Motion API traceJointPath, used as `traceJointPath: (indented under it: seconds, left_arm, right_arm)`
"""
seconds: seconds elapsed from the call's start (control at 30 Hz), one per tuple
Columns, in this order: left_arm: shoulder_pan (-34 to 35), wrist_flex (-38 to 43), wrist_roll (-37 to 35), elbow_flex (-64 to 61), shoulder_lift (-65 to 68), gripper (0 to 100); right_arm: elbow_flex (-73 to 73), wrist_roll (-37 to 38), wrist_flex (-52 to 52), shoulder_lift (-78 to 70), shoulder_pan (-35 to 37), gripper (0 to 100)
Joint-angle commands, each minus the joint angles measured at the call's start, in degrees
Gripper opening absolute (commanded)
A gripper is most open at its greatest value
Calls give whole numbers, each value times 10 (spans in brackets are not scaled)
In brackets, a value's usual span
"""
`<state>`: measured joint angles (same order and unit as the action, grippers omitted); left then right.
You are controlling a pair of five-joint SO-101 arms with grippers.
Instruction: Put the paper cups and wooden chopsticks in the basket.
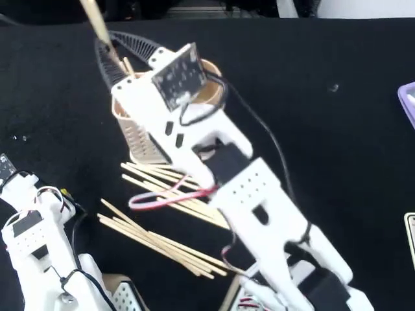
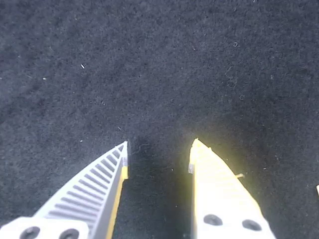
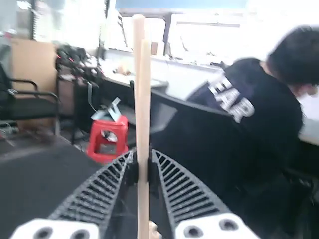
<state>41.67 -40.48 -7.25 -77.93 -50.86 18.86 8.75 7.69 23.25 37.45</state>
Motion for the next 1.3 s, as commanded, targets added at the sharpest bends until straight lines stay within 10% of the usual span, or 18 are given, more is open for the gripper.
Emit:
traceJointPath:
  seconds: [0.0, 0.3, 0.8, 1.27]
  left_arm:
    - [-7, 12, 1, 13, -8, 205]
    - [-7, 12, 1, 14, -8, 205]
    - [-7, 12, 1, 15, -8, 205]
    - [-7, 12, 1, 15, -8, 205]
  right_arm:
    - [-14, -9, 14, -4, -15, 11]
    - [-4, -9, 196, 8, -14, 178]
    - [125, -9, 643, 290, 62, 145]
    - [526, -60, 339, 198, 242, 181]
